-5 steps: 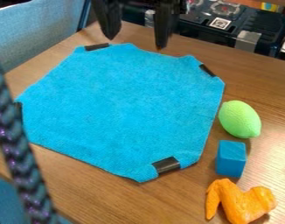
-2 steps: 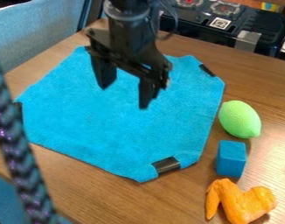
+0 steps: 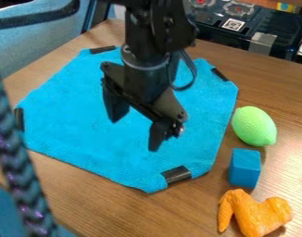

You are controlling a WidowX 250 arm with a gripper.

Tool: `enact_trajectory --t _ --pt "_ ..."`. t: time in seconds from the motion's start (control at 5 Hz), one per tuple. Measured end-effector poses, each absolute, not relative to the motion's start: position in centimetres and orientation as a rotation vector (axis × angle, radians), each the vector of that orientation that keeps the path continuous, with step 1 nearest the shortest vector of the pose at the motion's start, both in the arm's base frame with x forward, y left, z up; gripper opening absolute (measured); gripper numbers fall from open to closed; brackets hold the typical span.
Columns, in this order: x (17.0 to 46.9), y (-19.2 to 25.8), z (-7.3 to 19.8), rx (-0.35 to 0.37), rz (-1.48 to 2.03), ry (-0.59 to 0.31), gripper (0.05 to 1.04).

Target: Fold the cloth from bottom right to top left

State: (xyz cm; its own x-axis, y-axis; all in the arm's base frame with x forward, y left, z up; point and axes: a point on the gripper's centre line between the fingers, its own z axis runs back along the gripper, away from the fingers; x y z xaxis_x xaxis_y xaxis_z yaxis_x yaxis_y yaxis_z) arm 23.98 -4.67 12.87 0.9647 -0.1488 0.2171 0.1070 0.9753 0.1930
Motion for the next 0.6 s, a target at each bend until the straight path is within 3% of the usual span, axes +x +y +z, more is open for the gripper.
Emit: enact_trajectory --t 0.6 --pt "23.33 -6.03 11.3 0.189 -0.151 -0.222 0.999"
